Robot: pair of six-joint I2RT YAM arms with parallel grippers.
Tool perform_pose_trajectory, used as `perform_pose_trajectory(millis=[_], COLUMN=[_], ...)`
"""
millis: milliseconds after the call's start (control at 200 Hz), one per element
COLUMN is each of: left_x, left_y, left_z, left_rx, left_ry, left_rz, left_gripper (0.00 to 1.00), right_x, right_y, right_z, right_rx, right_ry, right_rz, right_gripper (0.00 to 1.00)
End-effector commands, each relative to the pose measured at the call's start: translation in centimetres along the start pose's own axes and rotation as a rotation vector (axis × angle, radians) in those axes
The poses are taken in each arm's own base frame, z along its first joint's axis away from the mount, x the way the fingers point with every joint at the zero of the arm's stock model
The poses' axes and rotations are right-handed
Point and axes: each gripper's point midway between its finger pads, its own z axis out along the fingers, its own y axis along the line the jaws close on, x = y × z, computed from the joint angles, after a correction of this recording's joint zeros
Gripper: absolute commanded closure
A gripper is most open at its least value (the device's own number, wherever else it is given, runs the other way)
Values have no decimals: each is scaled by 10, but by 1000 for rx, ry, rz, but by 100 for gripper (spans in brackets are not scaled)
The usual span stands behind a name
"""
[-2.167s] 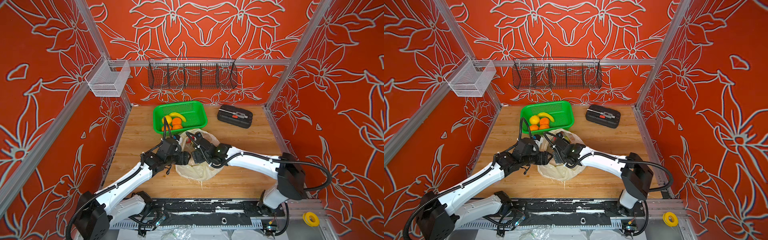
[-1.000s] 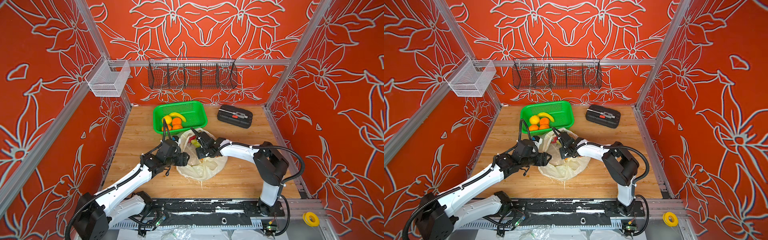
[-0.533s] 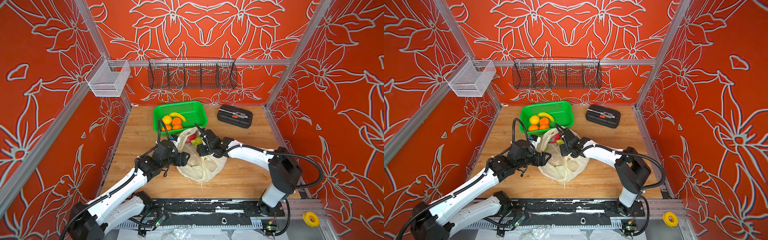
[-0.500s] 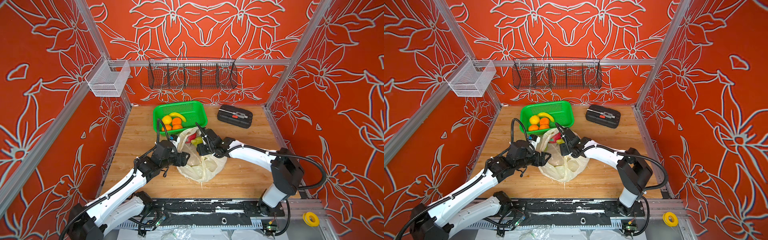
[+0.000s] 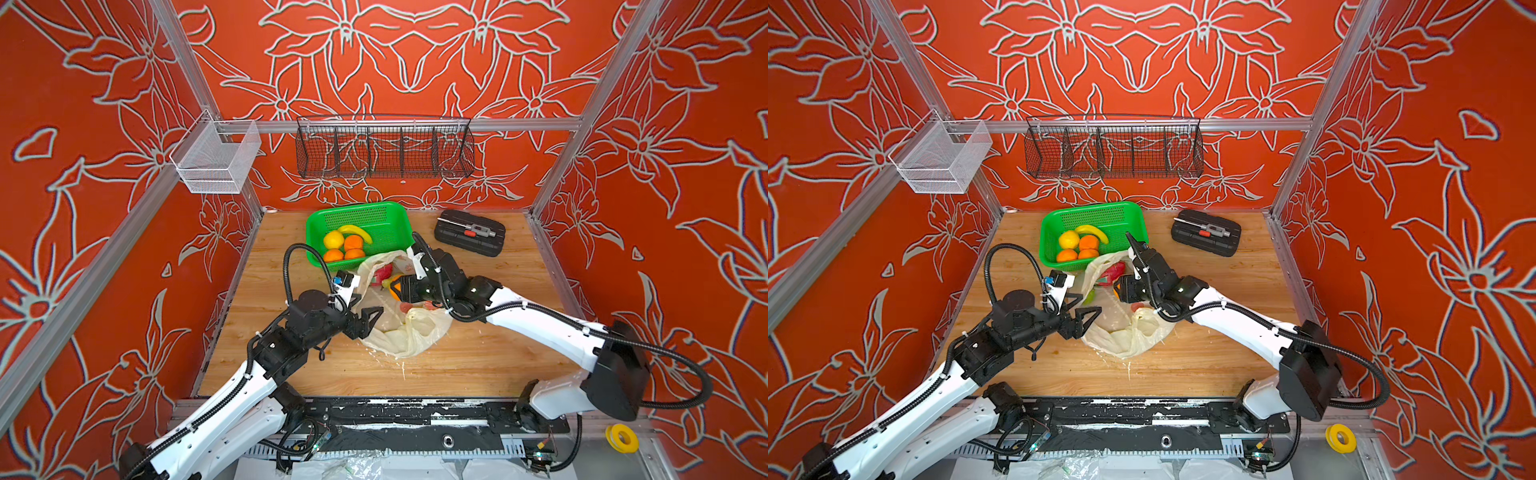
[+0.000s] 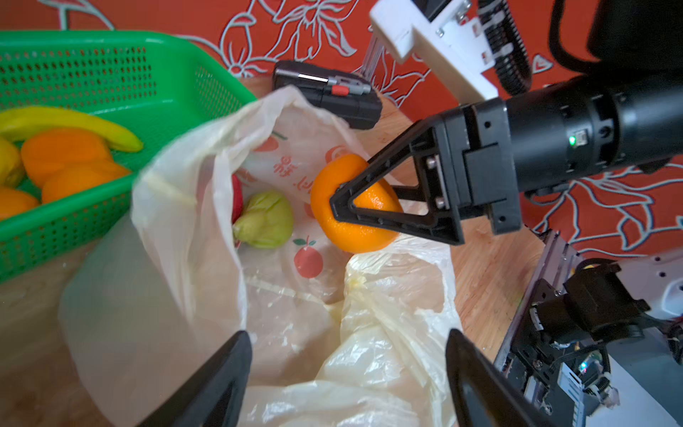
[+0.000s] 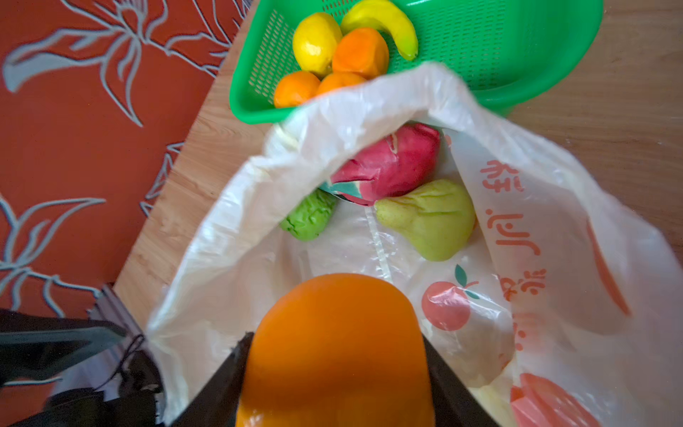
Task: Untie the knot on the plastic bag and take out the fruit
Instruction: 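Grasp the orange with the left gripper from the right gripper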
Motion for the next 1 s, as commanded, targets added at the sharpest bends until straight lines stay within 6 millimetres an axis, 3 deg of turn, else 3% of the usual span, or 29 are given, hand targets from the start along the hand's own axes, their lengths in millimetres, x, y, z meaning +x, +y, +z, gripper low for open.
perform_pose_trajectory(millis=[0,235,425,671,996], left_x=[-26,-44,-57,-68,-88], left_y=[-27,-46,-69,-77,-95], left_z=[0,15,35,74,105], left_rx=[119,138,187,90,34], left_ry=[-88,-117,-136,-164,-282], left_rz=[83,168,206,230,176], left_gripper=[17,16,16,16,20], right_x=[-19,-38,-43,-45,-46], right_y=[17,20,20,16,12], right_z=[-21,-55,-78,-99,-113], right_rx=[-103,-208,-256,-281,-285], right_ry=[-83,-206,-271,-336,-377], right_rz=[96,293,347,371,375], right_gripper=[43,41,42,42,43])
